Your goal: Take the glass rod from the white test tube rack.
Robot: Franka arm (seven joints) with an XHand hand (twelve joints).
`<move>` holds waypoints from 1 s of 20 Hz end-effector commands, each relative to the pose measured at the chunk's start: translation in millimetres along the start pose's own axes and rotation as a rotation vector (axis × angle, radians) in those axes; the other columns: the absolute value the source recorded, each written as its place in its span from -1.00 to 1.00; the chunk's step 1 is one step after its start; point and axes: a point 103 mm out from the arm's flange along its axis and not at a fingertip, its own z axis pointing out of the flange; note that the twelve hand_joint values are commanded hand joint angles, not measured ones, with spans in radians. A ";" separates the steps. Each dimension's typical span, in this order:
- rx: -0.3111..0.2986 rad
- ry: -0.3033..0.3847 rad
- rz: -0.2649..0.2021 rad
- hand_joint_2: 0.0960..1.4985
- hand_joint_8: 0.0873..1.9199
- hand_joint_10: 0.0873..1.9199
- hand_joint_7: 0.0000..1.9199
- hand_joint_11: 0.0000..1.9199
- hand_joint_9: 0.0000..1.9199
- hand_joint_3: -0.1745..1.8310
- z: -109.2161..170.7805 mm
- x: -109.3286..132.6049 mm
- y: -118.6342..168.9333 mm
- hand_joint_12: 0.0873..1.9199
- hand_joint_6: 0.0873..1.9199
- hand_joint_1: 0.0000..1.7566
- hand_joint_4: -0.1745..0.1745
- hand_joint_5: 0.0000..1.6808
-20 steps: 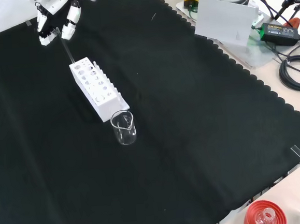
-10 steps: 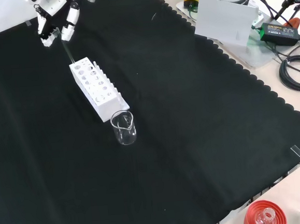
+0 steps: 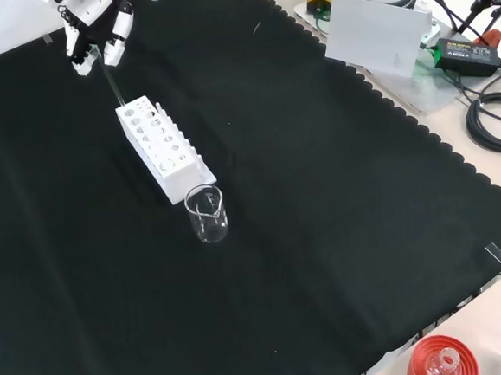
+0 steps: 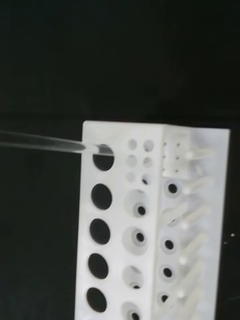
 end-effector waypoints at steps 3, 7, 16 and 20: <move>0.008 -0.016 0.000 0.47 -0.16 -0.30 -0.22 0.08 0.02 -1.00 -2.2 -1.6 -4.6 0.14 -0.12 0.11 -0.95 -0.22; -0.008 -0.010 -0.008 0.47 -0.18 -0.37 -0.14 0.17 0.10 -1.00 -2.5 -2.7 -0.4 0.07 -0.12 0.19 -1.00 -0.18; -0.138 -0.026 -0.037 0.49 -0.06 -0.38 0.08 0.46 0.39 -0.94 -2.1 4.6 9.1 -0.26 -0.04 0.43 -1.00 0.13; -0.190 -0.092 -0.013 0.48 -0.16 -0.22 0.18 0.55 0.51 -1.00 -12.5 6.1 1.8 -0.24 -0.16 0.47 -1.00 0.28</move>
